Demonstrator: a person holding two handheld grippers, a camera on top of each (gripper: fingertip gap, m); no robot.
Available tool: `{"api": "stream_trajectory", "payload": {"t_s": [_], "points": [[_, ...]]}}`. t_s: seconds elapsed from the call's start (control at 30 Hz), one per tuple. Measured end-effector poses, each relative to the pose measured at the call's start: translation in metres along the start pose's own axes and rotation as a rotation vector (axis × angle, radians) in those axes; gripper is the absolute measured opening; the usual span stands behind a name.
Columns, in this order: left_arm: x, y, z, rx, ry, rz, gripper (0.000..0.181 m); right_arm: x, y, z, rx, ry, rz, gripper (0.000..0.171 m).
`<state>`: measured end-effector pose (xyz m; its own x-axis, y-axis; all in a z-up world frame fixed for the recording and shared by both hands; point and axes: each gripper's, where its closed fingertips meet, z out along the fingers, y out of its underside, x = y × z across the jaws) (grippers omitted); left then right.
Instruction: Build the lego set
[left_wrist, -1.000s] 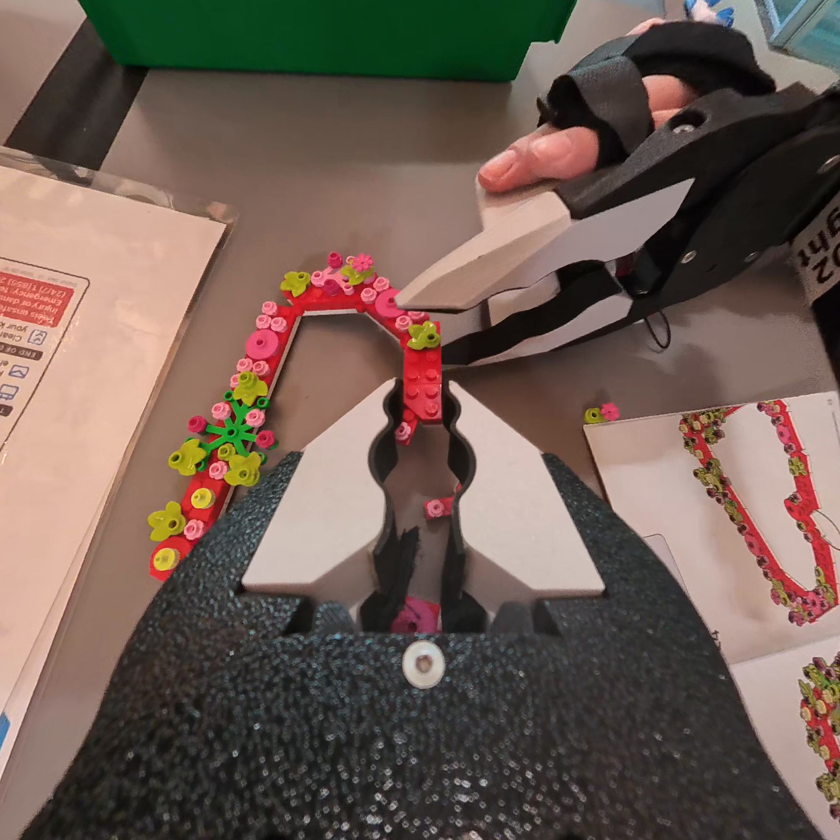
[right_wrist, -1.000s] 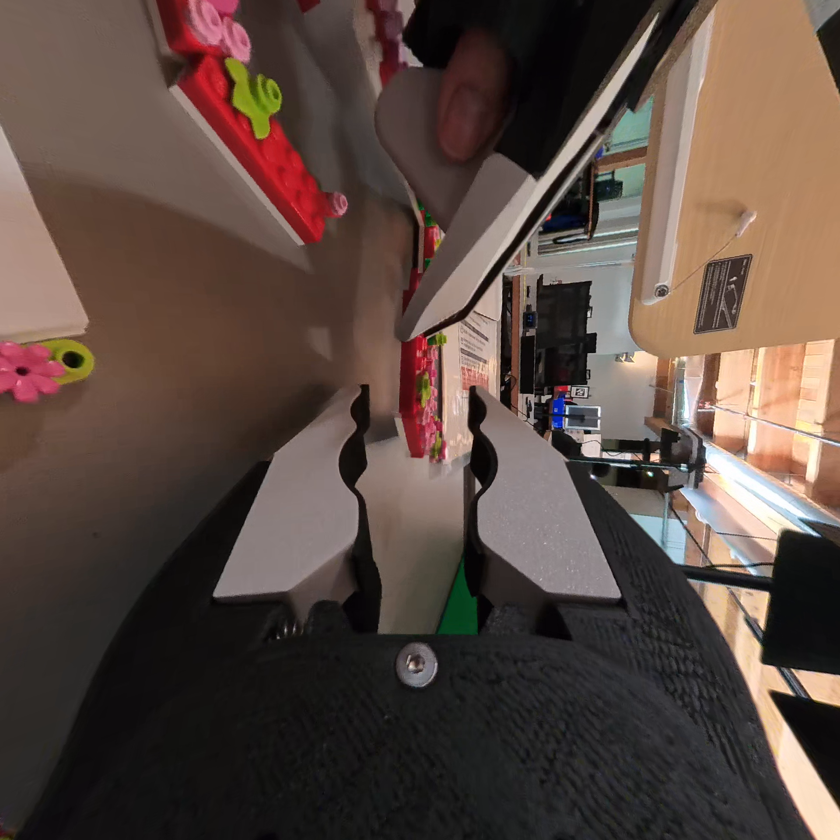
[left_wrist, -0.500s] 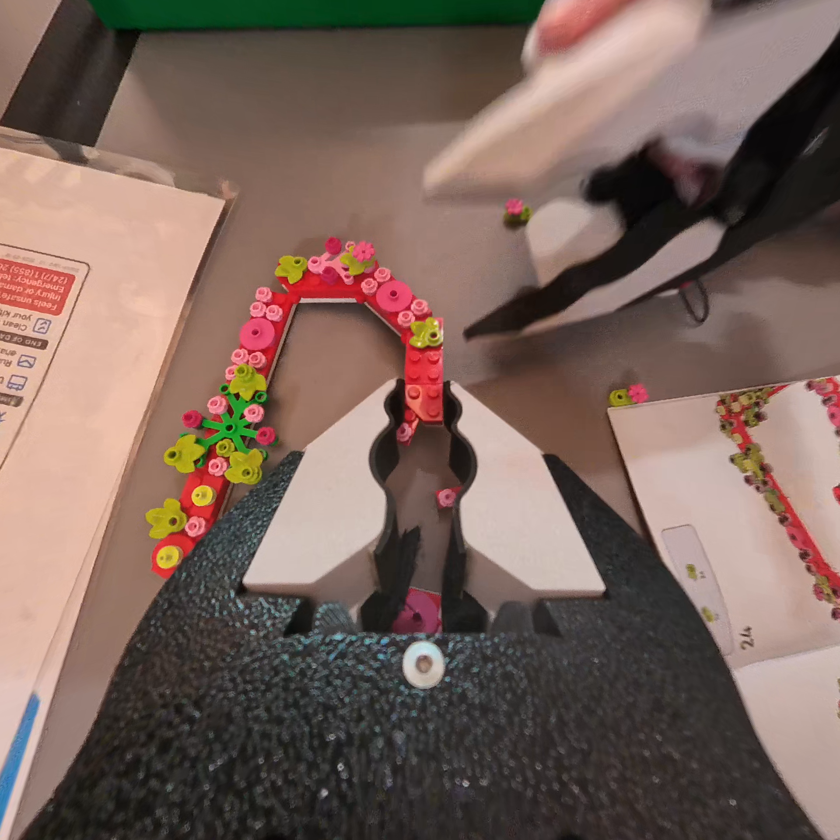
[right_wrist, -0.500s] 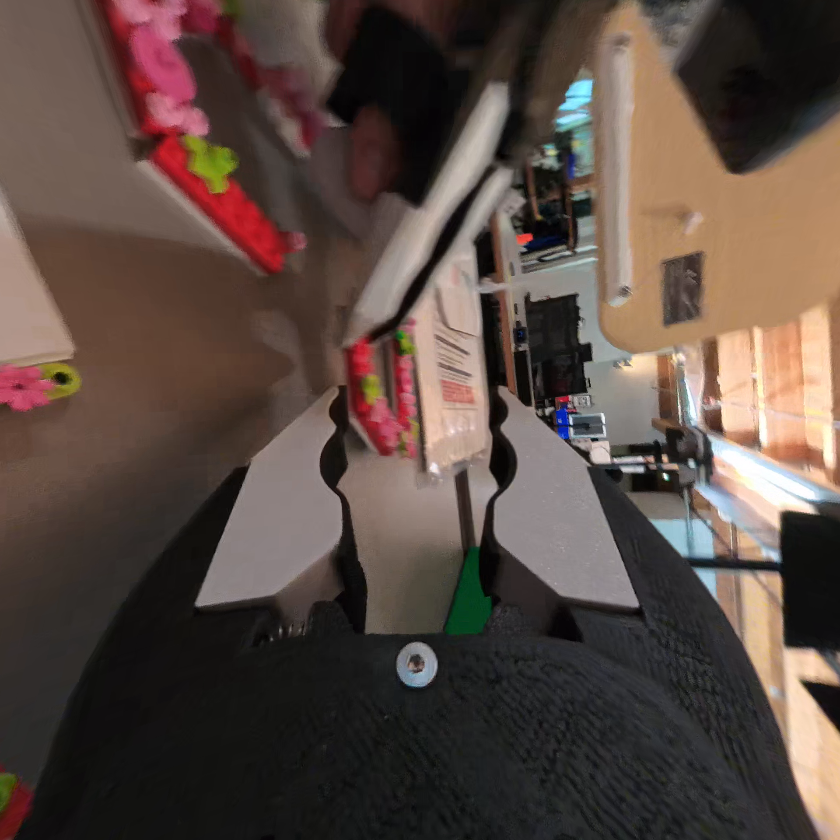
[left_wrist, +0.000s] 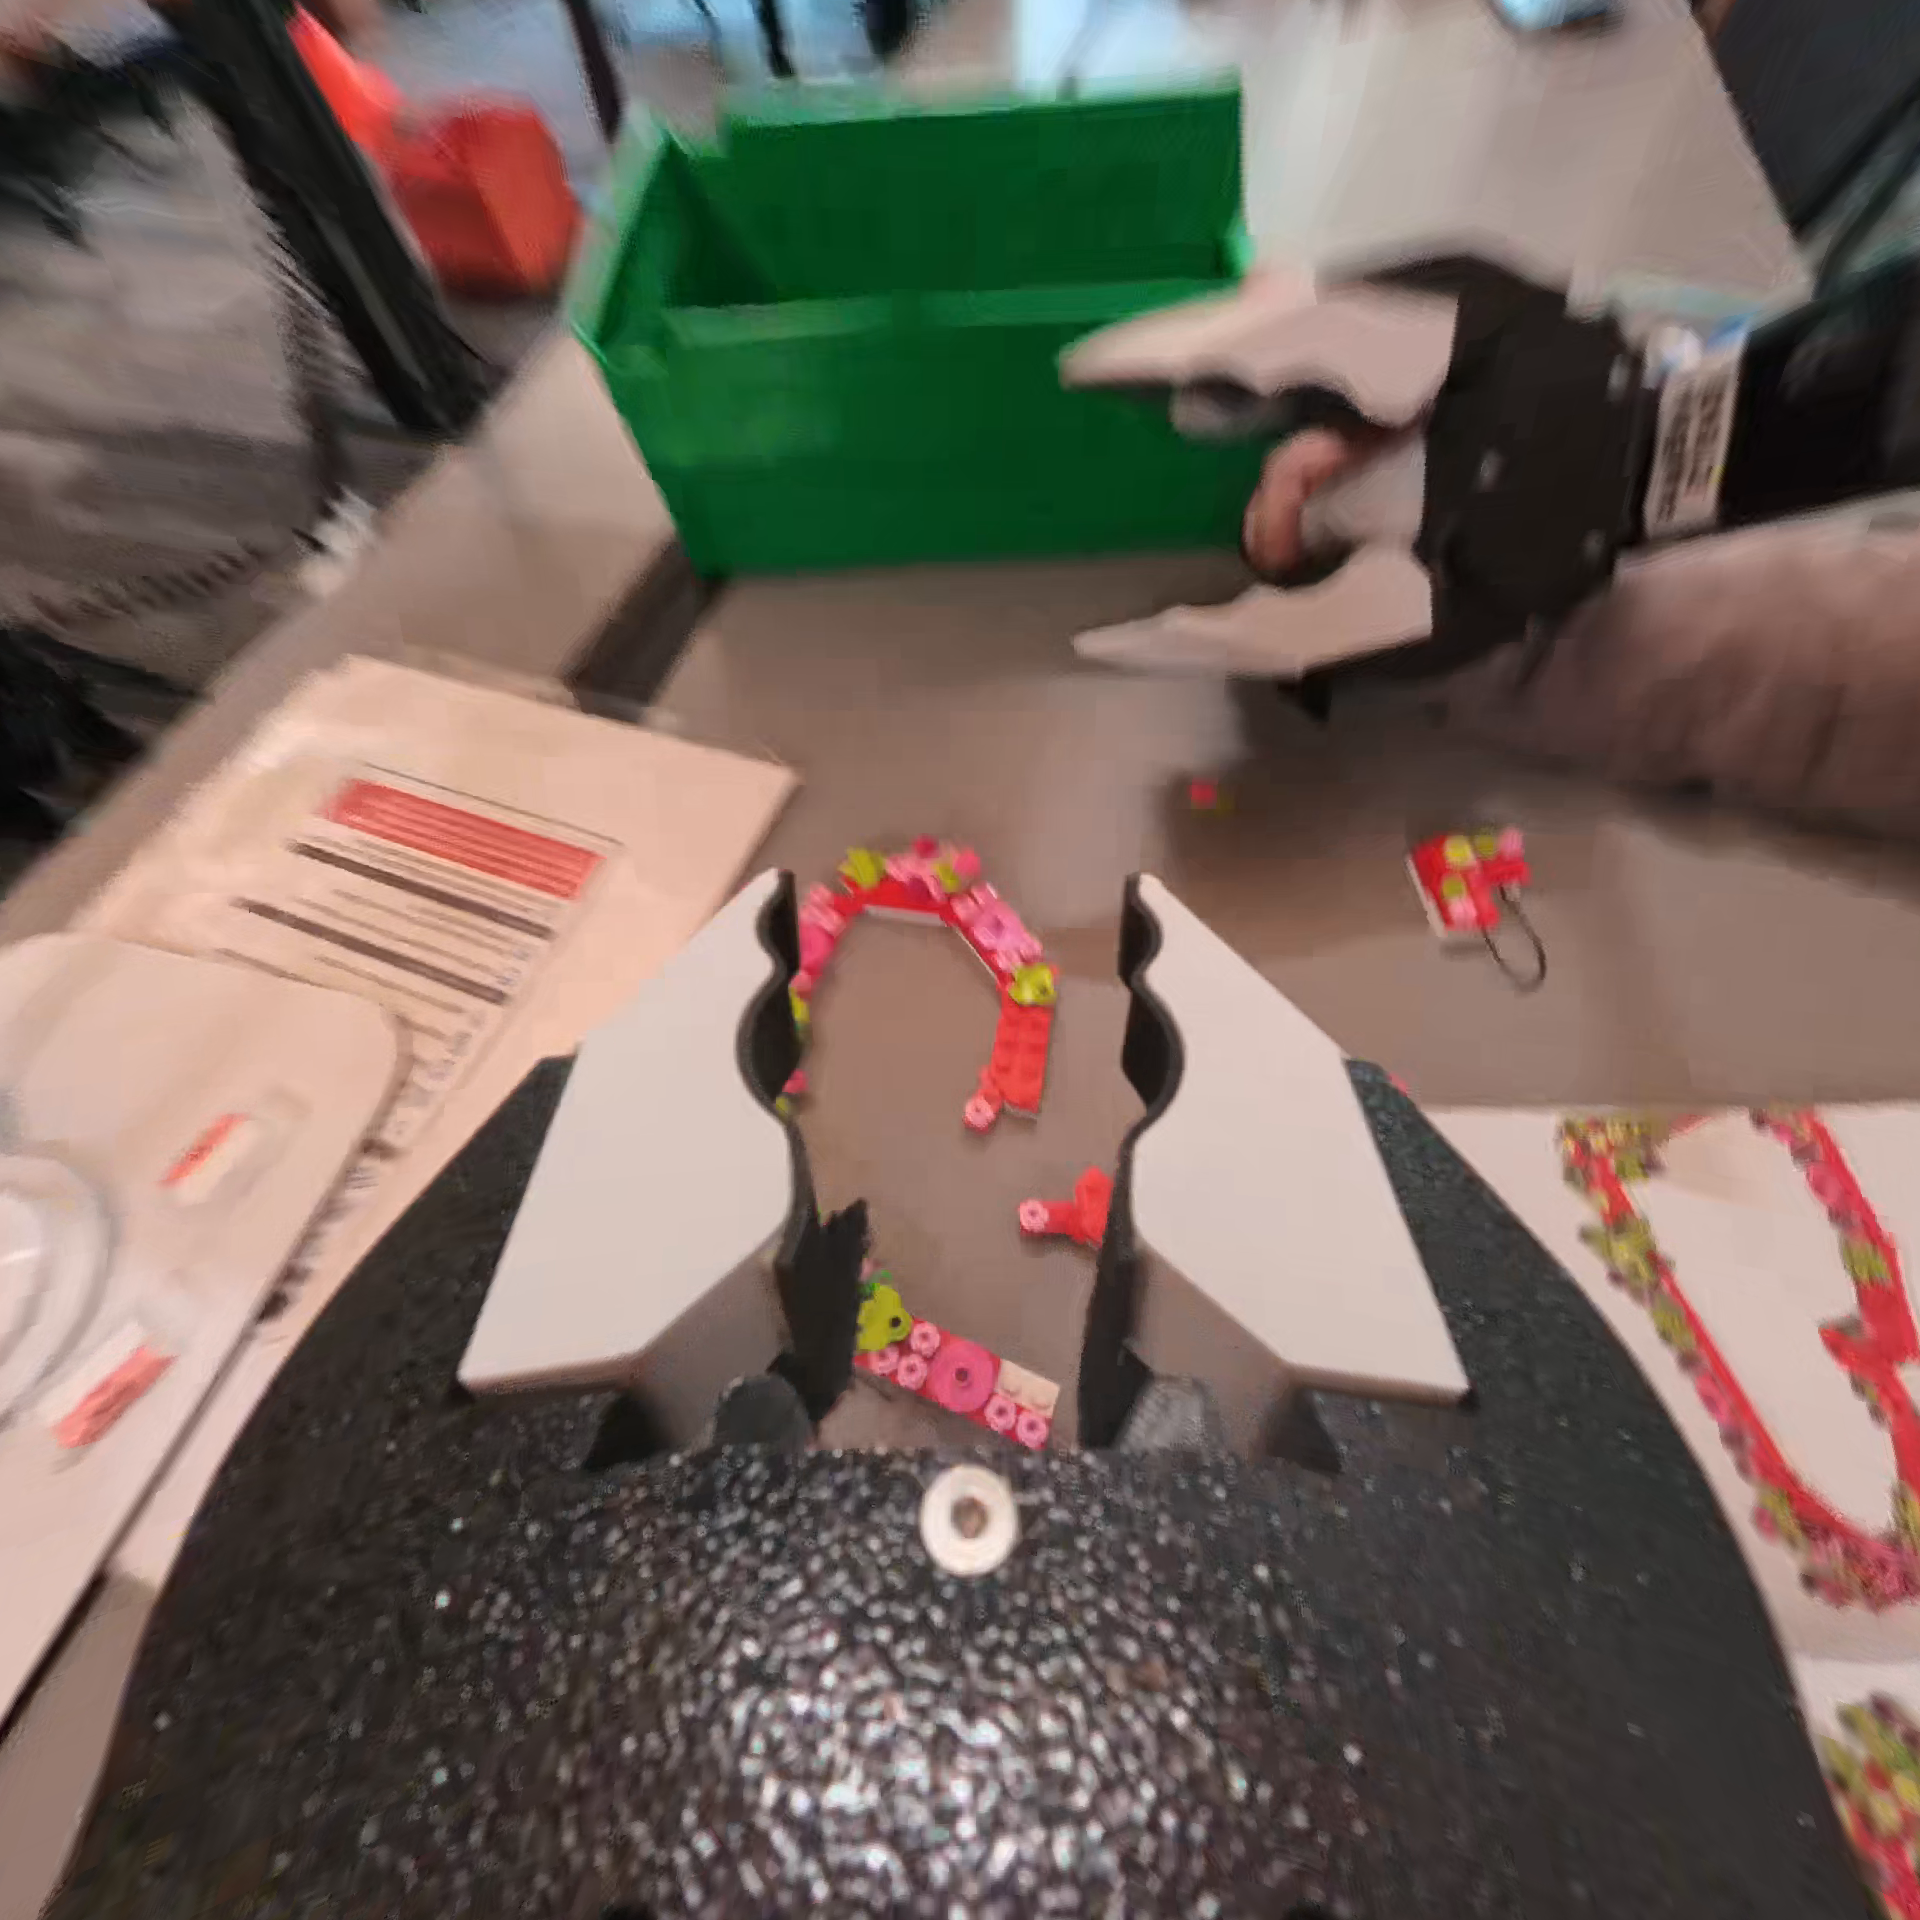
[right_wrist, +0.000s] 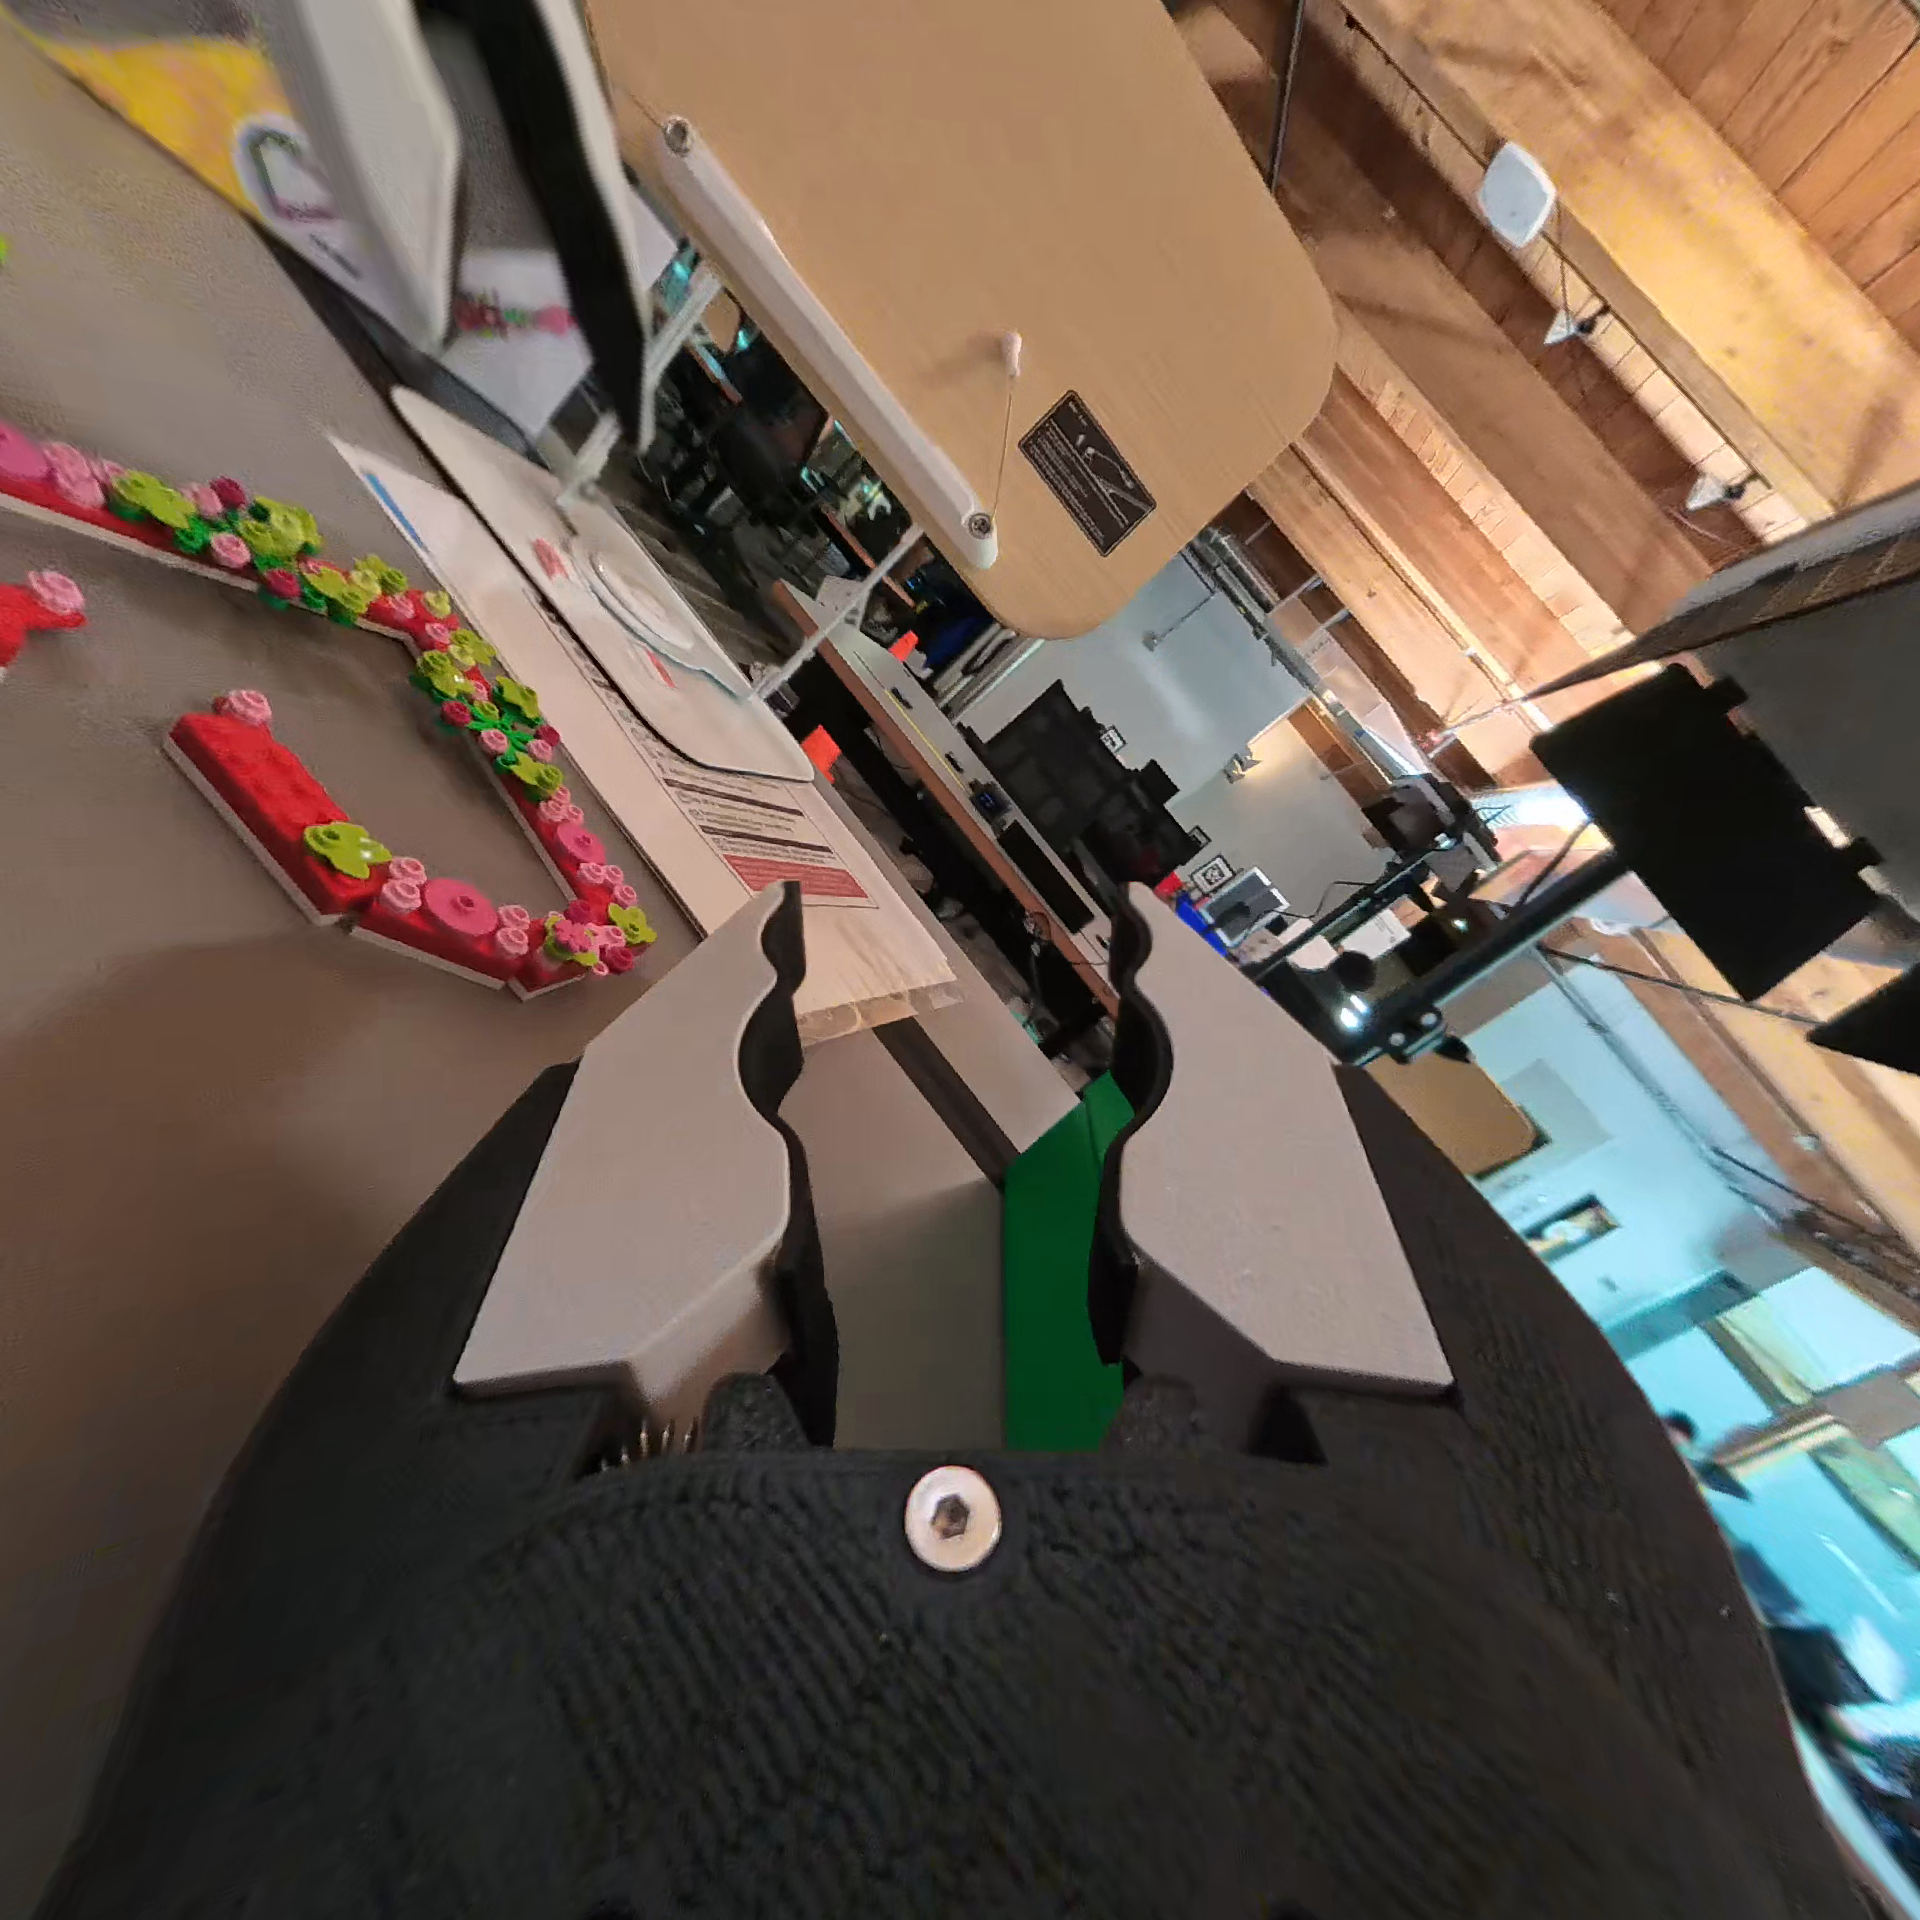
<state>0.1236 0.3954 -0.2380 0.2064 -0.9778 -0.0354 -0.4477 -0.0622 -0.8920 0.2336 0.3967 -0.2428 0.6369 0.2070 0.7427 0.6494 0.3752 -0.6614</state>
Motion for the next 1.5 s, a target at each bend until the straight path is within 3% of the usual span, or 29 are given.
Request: {"api": "stream_trajectory", "payload": {"t_s": [0.03,0.13,0.27,0.37,0.53,1.0,1.5], "points": [[-0.006,-0.013,-0.014,0.068,-0.070,-0.004,0.063,0.002,-0.001,-0.001,0.018,-0.001,0.032,0.055],[-0.022,-0.039,-0.066,0.279,-0.324,-0.036,0.063,0.004,-0.003,-0.001,0.052,-0.021,0.111,0.053],[-0.010,-0.031,-0.131,0.470,-0.618,-0.010,0.063,0.011,-0.003,-0.004,0.083,-0.022,0.195,0.050],[0.008,-0.005,-0.164,0.489,-0.852,0.133,0.055,0.019,-0.003,-0.006,0.111,-0.014,0.264,0.048],[0.031,0.030,-0.181,0.482,-1.042,0.226,0.061,0.025,-0.003,-0.011,0.142,-0.021,0.349,0.042],[0.041,0.050,-0.175,0.486,-1.043,0.324,0.053,0.007,-0.012,-0.008,0.150,-0.098,0.317,0.038],[0.042,0.049,-0.171,0.485,-1.044,0.360,0.056,0.009,-0.009,-0.007,0.145,-0.097,0.326,0.036]]}}
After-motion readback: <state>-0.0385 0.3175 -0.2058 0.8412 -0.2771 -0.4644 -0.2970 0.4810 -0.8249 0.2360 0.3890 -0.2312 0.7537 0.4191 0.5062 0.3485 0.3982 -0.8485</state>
